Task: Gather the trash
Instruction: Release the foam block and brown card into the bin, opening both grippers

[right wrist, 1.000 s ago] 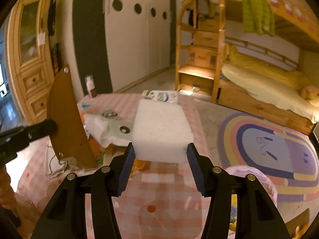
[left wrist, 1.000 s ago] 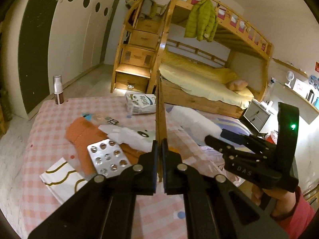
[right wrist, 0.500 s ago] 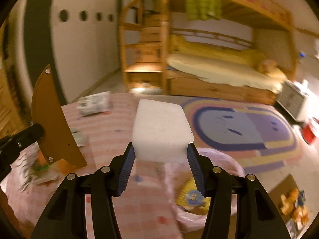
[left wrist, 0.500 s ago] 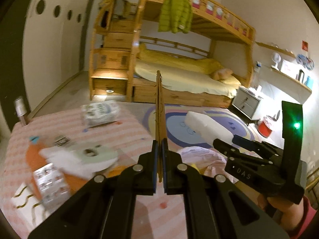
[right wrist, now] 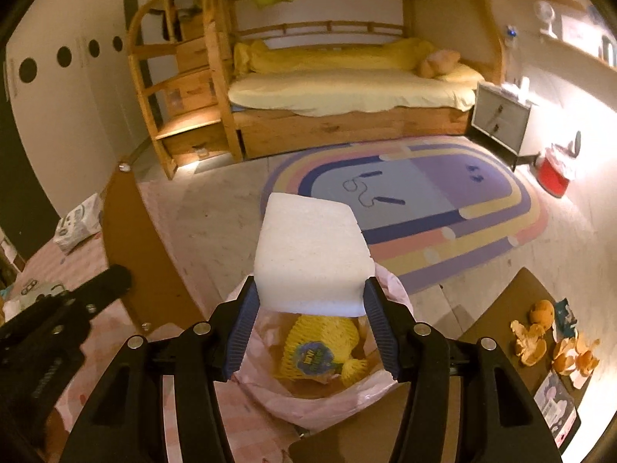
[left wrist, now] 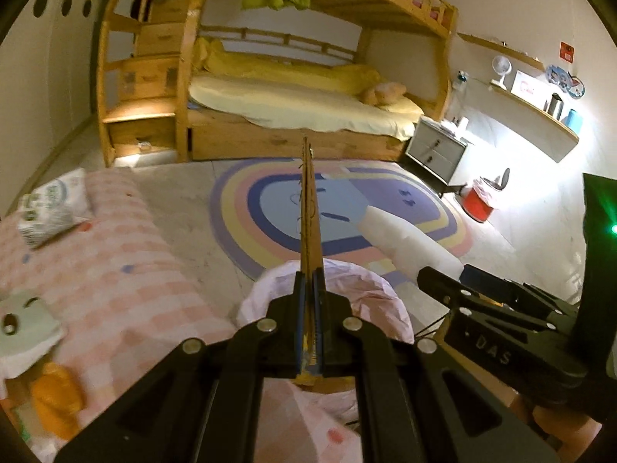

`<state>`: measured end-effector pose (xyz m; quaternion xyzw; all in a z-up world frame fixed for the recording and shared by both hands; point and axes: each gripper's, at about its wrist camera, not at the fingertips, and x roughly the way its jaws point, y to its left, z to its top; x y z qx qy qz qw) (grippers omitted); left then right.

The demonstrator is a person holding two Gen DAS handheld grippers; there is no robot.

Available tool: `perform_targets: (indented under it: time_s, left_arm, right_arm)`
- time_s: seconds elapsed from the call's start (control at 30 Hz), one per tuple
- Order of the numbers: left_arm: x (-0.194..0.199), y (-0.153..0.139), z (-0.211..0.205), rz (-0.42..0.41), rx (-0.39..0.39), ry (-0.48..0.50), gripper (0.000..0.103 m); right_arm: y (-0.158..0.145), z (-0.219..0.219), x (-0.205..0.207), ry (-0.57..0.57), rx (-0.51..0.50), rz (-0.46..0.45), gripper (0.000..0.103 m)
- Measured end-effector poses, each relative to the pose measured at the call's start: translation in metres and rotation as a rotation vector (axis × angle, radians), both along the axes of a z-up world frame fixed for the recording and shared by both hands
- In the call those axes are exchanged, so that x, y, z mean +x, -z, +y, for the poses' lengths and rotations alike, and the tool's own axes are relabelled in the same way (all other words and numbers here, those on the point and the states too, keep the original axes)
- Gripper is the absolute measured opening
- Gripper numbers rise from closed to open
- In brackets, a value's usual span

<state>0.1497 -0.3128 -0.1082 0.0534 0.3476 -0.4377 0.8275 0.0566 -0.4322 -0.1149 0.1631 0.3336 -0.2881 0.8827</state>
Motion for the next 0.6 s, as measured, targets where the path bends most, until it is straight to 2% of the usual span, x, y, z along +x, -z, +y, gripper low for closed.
perform_targets:
  time_s: [0.13, 0.2, 0.3, 0.6]
  left_arm:
    - [0.006, 0.009, -0.013, 0.035, -0.003, 0.018, 0.002]
    - [0.011, 0.012, -0.017, 0.050, 0.001, 0.012, 0.006]
    - [0.013, 0.012, -0.019, 0.051, 0.008, -0.015, 0.032]
    - [0.001, -0.007, 0.011, -0.012, 0.016, -0.112, 0.033]
  right_arm:
    - [0.006, -0.012, -0.002, 0.015, 0.040, -0.010, 0.059]
    - [0.010, -0.014, -0.001, 0.013, 0.067, -0.014, 0.068]
    - [0.011, -0.020, -0.003, 0.030, 0.083, -0.020, 0.074]
    - [-0.003, -0.005, -0.007, 0.009, 0.040, -0.075, 0.074]
